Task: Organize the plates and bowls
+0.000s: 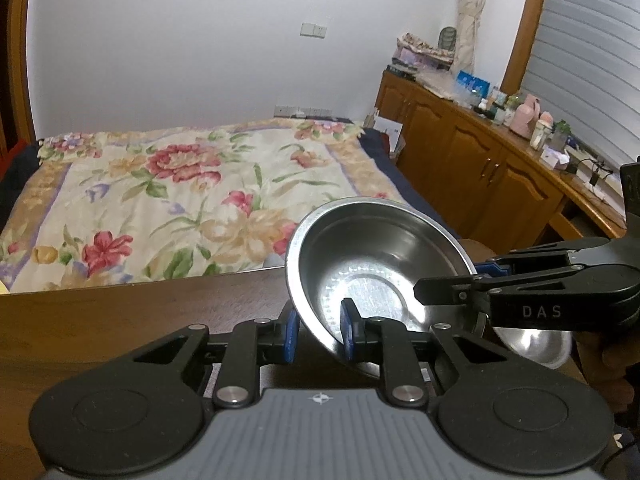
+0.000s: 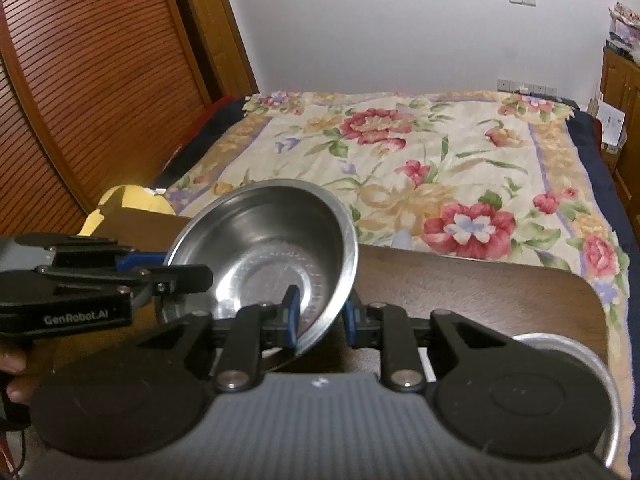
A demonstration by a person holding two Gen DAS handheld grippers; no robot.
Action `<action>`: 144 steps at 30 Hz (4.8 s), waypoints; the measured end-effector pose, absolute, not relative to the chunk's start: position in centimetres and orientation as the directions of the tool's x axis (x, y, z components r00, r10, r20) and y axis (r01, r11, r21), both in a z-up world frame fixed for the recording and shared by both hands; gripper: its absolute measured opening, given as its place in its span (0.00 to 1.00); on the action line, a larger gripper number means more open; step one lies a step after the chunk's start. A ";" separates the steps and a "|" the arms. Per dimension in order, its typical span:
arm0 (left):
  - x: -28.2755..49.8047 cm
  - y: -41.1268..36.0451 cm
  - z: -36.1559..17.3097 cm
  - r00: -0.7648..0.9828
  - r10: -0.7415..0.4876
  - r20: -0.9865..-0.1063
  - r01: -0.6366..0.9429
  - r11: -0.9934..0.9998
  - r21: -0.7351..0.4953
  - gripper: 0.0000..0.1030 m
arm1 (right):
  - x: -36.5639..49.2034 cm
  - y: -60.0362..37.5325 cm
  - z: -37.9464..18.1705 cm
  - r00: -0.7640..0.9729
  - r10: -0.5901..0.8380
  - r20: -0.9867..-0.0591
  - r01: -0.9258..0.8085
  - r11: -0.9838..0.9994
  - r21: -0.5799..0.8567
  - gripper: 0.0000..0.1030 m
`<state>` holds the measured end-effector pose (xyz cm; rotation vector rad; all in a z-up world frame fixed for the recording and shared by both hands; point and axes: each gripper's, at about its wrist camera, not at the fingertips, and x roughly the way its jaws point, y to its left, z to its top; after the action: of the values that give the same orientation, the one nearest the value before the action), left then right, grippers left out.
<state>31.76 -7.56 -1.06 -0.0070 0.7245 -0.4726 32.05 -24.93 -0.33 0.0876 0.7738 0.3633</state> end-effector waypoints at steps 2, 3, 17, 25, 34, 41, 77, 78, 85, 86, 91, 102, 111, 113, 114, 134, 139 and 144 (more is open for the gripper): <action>31.1 -7.6 -0.6 0.654 -0.422 -0.628 0.418 0.893 -0.165 0.23 | 31.6 -25.0 0.1 0.664 0.349 -0.661 -0.289 0.935 0.204 0.24; 30.8 -7.5 -0.3 0.657 -0.424 -0.624 0.421 0.892 -0.164 0.23 | 31.4 -25.0 0.3 0.667 0.349 -0.658 -0.288 0.936 0.204 0.24; 25.6 -7.0 1.1 0.676 -0.445 -0.588 0.449 0.881 -0.149 0.23 | 26.8 -24.9 2.0 0.701 0.336 -0.629 -0.287 0.941 0.182 0.24; 22.6 -6.8 0.9 0.674 -0.461 -0.577 0.466 0.872 -0.153 0.23 | 24.0 -24.6 2.0 0.710 0.319 -0.628 -0.277 0.946 0.167 0.24; 20.4 -6.7 1.2 0.674 -0.472 -0.568 0.483 0.863 -0.144 0.23 | 21.8 -24.6 2.2 0.719 0.313 -0.620 -0.274 0.948 0.161 0.24; 18.6 -6.6 1.2 0.668 -0.485 -0.564 0.499 0.855 -0.144 0.23 | 20.2 -24.8 1.9 0.718 0.318 -0.619 -0.272 0.947 0.171 0.24; 10.9 -5.7 -3.2 0.602 -0.512 -0.613 0.591 0.802 -0.090 0.25 | 11.7 -24.2 -1.9 0.677 0.372 -0.635 -0.310 0.927 0.212 0.24; 10.8 -5.7 -3.3 0.606 -0.507 -0.613 0.592 0.802 -0.079 0.25 | 11.6 -24.2 -2.0 0.678 0.370 -0.635 -0.308 0.928 0.212 0.24; 10.7 -6.2 -3.9 0.629 -0.469 -0.620 0.584 0.811 -0.022 0.25 | 11.3 -23.8 -2.2 0.701 0.335 -0.630 -0.304 0.939 0.161 0.23; 10.8 -6.3 -4.1 0.631 -0.464 -0.622 0.582 0.813 -0.016 0.25 | 11.4 -23.9 -2.3 0.701 0.332 -0.631 -0.296 0.941 0.165 0.22; 10.8 -6.6 -4.6 0.636 -0.446 -0.629 0.582 0.813 0.013 0.24 | 11.4 -23.8 -3.0 0.712 0.309 -0.631 -0.283 0.948 0.145 0.20; 11.3 -6.6 -5.1 0.645 -0.431 -0.632 0.574 0.818 0.028 0.23 | 11.4 -23.5 -3.3 0.719 0.281 -0.636 -0.300 0.951 0.081 0.12; 11.3 -6.6 -5.1 0.647 -0.432 -0.628 0.569 0.822 0.021 0.23 | 11.3 -22.9 -3.1 0.730 0.257 -0.633 -0.311 0.950 0.026 0.12; 11.3 -6.5 -5.1 0.648 -0.432 -0.627 0.568 0.823 0.020 0.23 | 11.2 -22.6 -3.2 0.736 0.248 -0.631 -0.312 0.950 0.010 0.13; 11.3 -6.5 -5.1 0.649 -0.432 -0.626 0.567 0.823 0.020 0.23 | 11.1 -22.5 -3.2 0.738 0.244 -0.629 -0.312 0.950 0.002 0.13; 11.3 -6.6 -5.3 0.660 -0.431 -0.615 0.555 0.832 0.012 0.23 | 10.9 -23.2 -3.3 0.787 0.236 -0.571 -0.268 0.963 0.028 0.15; 11.5 -6.5 -5.2 0.656 -0.436 -0.616 0.553 0.833 0.001 0.23 | 10.8 -23.6 -3.0 0.809 0.234 -0.540 -0.251 0.967 0.043 0.15; 11.5 -6.3 -4.9 0.659 -0.439 -0.610 0.552 0.834 -0.004 0.23 | 10.8 -24.0 -2.8 0.819 0.238 -0.523 -0.238 0.969 0.070 0.15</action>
<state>11.53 -6.27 -4.86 0.1878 0.6387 -0.5643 10.84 -23.99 -2.76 0.0012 0.5569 0.2537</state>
